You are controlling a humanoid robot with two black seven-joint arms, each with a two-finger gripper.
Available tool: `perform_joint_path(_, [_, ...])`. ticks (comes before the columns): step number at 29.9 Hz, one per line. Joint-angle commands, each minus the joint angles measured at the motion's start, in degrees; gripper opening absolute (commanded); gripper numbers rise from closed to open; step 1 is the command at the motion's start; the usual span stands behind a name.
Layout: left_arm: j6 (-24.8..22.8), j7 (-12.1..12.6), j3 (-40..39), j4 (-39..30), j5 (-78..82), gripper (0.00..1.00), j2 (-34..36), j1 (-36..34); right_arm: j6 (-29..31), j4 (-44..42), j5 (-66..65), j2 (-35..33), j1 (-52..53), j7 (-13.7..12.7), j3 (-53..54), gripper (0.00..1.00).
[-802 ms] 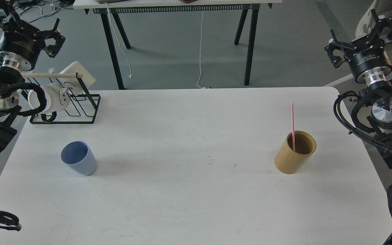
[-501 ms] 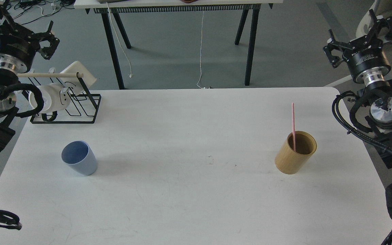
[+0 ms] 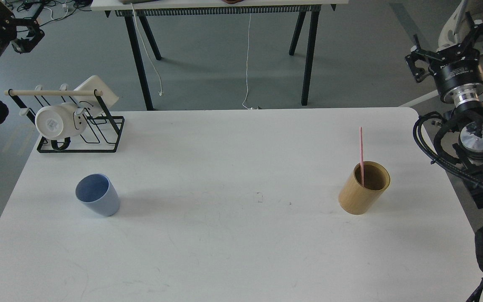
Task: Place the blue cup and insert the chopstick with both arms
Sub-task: 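Move the left gripper down from its raised pose toward the blue cup, then lower the left gripper beside the blue cup and grasp it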
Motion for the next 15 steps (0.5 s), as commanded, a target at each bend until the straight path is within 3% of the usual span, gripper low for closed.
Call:
perform_joint_path(1, [0.0,0.0,0.1,-10.1,13.6,0.99,5.1,0.8,0.0,0.1,0.0,-0.1,-0.6,0.0,0.0,0.99])
perform_joint_path(9, [0.0,0.0,0.1,-32.3,40.4,0.93,15.4,8.6,0.0,0.5,0.0,-0.1,-0.8,0.7,0.1,0.99])
perform_joint_path(15, [0.0,0.0,0.1,-37.1,60.7,0.93,18.9,16.0,0.0,0.5,0.0,-0.1,-0.8,0.9,0.1,0.99])
